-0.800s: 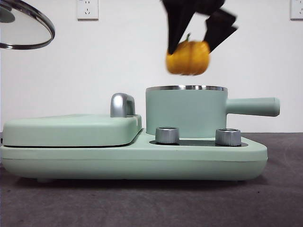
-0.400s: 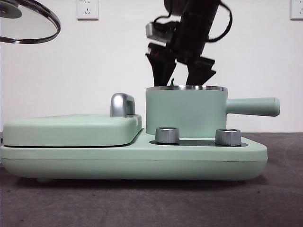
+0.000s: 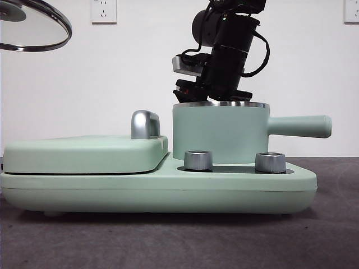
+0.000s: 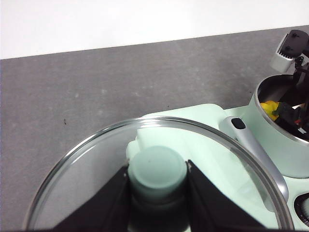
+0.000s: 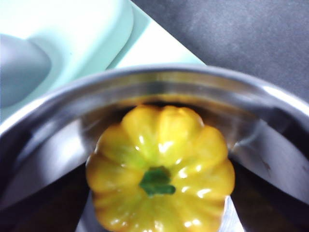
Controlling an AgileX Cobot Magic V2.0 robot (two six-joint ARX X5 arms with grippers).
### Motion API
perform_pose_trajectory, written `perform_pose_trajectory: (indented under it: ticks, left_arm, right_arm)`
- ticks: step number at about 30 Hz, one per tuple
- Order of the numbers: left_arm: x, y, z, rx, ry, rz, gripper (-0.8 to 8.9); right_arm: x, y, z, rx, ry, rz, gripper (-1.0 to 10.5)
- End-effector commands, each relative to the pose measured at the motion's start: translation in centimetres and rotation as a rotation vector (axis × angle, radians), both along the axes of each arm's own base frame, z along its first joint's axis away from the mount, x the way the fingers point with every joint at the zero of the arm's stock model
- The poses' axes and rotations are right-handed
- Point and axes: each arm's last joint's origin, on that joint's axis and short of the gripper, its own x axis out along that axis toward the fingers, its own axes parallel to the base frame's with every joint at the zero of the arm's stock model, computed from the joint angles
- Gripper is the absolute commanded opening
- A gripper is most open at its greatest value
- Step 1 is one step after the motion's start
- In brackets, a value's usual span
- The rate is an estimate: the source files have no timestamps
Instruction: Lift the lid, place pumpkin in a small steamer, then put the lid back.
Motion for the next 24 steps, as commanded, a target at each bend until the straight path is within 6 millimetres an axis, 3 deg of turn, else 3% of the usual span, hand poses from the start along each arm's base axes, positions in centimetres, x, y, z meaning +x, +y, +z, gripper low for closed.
perform_pose_trajectory:
  ticks: [1,4,9,19,24]
  left_arm:
    - [0.0,0.0,0.8,-0.018,-0.046,0.002,0.15]
    - [0.0,0.0,0.8,-0.019,-0.045,0.002,0.15]
    - [0.0,0.0,0.8,-0.037,-0.040,0.009,0.15]
    - [0.0,0.0,0.8,-0.038,-0.041,0.009,0.15]
    - [0.0,0.0,0.8,-0.038,-0.041,0.009,0.15]
  right_arm:
    - [0.5,0.6,-0.7,-0.001,0.006,0.019,4.6]
    - [0.3,0.6,0.2,0.032,-0.003,0.030,4.6]
    - [-1.1,-0.2,3.7,0.065,-0.067,0.030,4.6]
    - [-6.1,-3.0,11.7,0.157,-0.228,0.025,4.3]
    - [-8.6,-4.4,12.6,0.241,-0.359,0.015,4.2]
